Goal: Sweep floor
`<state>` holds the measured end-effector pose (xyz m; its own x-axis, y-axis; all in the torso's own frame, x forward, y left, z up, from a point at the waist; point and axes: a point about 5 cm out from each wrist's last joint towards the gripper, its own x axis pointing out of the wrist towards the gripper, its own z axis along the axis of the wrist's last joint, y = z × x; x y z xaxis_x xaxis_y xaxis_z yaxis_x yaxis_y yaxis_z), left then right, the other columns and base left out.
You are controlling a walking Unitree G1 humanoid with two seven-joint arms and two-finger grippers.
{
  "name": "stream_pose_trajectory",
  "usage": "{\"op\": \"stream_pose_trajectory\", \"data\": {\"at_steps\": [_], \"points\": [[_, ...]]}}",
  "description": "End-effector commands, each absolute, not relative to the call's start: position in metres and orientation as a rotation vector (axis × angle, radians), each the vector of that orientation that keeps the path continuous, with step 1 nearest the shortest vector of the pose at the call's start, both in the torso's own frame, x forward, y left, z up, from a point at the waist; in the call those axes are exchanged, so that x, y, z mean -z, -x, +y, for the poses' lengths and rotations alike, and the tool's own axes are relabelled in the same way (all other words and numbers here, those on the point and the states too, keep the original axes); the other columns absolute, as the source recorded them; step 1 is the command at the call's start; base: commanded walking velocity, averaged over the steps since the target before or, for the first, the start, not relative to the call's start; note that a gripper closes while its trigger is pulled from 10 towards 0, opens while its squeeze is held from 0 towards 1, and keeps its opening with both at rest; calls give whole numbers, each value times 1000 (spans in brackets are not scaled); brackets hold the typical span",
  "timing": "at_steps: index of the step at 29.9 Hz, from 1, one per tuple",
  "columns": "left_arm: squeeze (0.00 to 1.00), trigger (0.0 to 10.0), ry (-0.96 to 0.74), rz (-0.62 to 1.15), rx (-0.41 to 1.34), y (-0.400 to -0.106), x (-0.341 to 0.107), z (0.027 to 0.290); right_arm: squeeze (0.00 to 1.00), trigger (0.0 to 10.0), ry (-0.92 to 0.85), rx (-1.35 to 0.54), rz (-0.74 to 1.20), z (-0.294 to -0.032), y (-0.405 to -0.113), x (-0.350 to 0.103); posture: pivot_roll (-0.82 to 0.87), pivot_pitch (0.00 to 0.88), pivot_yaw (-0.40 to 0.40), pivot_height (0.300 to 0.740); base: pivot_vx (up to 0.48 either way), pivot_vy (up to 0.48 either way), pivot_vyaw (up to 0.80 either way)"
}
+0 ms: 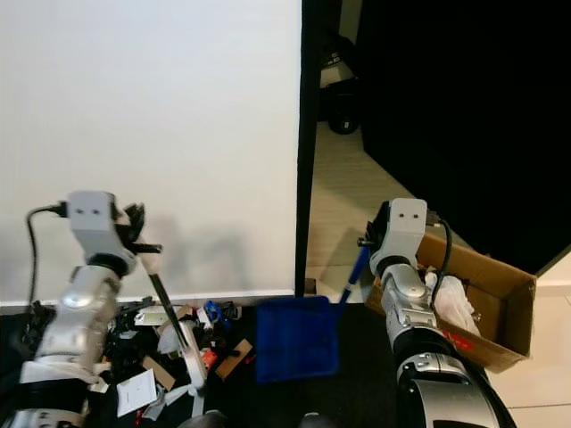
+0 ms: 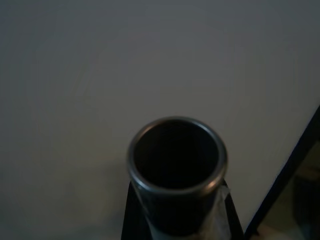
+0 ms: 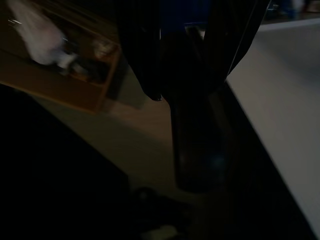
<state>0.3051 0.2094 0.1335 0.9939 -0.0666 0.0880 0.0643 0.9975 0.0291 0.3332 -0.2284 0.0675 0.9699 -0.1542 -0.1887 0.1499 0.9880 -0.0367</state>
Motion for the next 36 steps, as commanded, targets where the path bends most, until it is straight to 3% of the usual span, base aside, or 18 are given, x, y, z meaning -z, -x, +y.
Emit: {"op": "stream_pose_trajectory", "data": {"at_steps": [1, 11, 20, 28, 36], "points": [[0, 10000, -56, -143, 82, -305, -152, 217, 0, 10000, 9, 161, 137, -227, -340, -78, 86, 85, 55, 740, 0, 0, 0], [0, 10000, -126, -172, 154, -301, -176, 223, 0, 10000, 6, 154, 131, -217, -346, -81, 114, 123, 52, 740, 0, 0, 0], [0, 10000, -185, -80, 230, -278, -143, 219, 0, 10000, 19, 176, 126, -216, -349, -83, 129, 146, 39, 740, 0, 0, 0], [0, 10000, -134, -81, 239, -261, -136, 217, 0, 10000, 60, 158, 146, -209, -350, -80, 146, 169, 12, 740, 0, 0, 0], [0, 10000, -289, -59, 304, -252, -116, 226, 0, 10000, -36, 168, 184, -199, -349, -72, 164, 206, -15, 740, 0, 0, 0]]}}
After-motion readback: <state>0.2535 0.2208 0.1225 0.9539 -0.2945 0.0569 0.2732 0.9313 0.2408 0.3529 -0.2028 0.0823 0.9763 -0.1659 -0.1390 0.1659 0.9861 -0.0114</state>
